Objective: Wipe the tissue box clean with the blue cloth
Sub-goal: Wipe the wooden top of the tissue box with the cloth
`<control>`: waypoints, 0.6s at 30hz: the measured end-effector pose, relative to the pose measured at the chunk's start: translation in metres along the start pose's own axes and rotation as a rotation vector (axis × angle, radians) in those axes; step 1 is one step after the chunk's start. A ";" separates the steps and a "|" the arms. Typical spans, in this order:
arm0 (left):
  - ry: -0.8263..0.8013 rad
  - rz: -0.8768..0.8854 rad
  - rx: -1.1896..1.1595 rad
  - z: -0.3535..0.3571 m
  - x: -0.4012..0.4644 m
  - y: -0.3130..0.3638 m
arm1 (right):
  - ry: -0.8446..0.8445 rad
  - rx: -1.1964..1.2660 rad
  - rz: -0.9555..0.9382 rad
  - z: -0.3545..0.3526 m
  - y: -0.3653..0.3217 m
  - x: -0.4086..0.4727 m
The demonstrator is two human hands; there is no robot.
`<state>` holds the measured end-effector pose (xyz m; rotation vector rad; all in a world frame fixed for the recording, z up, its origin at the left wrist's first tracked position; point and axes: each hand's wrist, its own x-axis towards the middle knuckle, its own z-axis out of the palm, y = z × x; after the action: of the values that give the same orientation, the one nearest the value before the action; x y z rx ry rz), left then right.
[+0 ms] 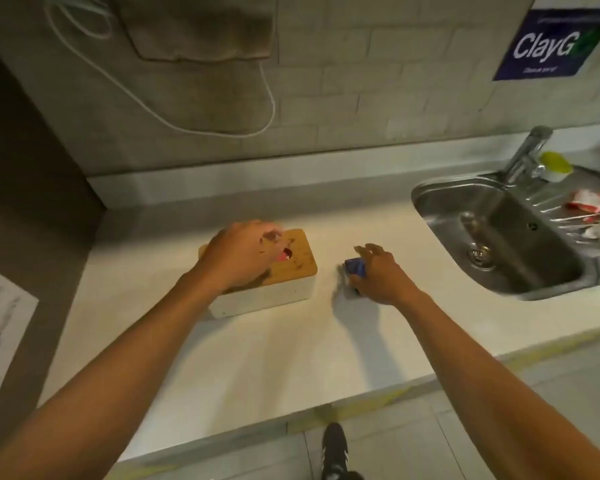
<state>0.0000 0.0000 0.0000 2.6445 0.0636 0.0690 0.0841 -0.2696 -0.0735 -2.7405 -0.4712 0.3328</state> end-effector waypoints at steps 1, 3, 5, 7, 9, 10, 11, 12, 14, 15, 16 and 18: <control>0.014 -0.023 0.014 0.003 -0.008 -0.003 | 0.024 0.022 0.015 0.009 0.006 -0.003; 0.072 -0.038 0.039 0.012 -0.018 -0.012 | 0.134 0.038 0.023 0.026 0.020 -0.003; 0.083 -0.060 0.029 0.022 -0.031 -0.022 | 0.167 -0.008 0.030 0.040 0.029 -0.002; 0.087 -0.079 0.013 0.025 -0.038 -0.026 | 0.172 -0.027 0.039 0.050 0.035 0.005; 0.108 -0.091 0.010 0.030 -0.042 -0.027 | 0.167 -0.066 0.052 0.059 0.041 0.007; 0.125 -0.091 0.012 0.031 -0.043 -0.027 | 0.181 -0.092 0.054 0.064 0.043 0.007; 0.123 -0.099 0.017 0.031 -0.042 -0.025 | 0.222 -0.104 0.048 0.067 0.044 0.008; 0.109 -0.098 0.031 0.032 -0.040 -0.024 | 0.275 -0.110 0.034 0.069 0.043 0.009; 0.068 -0.110 0.071 0.032 -0.035 -0.022 | 0.367 -0.107 0.007 0.073 0.041 0.014; 0.055 -0.122 0.083 0.032 -0.034 -0.021 | 0.390 -0.100 0.005 0.074 0.039 0.016; 0.052 -0.142 0.083 0.032 -0.034 -0.020 | 0.398 -0.092 0.003 0.074 0.037 0.018; 0.067 -0.161 0.093 0.031 -0.036 -0.016 | 0.397 -0.111 -0.008 0.077 0.034 0.023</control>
<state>-0.0344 -0.0030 -0.0365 2.7191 0.3090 0.1028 0.0929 -0.2699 -0.1600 -2.8090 -0.4011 -0.2460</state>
